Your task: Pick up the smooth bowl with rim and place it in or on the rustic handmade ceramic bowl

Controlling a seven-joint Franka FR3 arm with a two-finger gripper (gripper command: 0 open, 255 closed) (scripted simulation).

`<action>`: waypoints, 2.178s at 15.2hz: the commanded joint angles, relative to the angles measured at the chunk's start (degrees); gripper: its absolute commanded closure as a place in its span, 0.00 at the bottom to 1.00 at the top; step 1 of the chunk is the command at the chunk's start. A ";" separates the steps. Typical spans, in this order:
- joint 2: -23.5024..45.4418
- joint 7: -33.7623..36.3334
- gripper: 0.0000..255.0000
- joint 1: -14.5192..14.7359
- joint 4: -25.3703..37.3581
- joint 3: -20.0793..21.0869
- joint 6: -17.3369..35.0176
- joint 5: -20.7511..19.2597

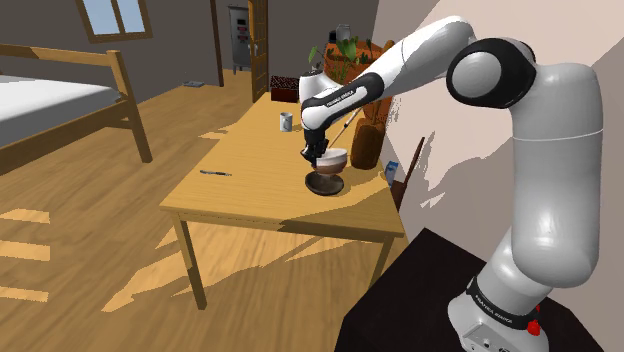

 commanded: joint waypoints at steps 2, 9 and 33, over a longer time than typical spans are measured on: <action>1.05 0.45 1.00 0.05 -0.70 -0.06 1.78 -0.22; 4.07 1.35 1.00 0.09 -1.68 -0.28 5.72 -0.71; 0.03 0.99 0.00 0.70 -0.27 0.18 0.19 -0.14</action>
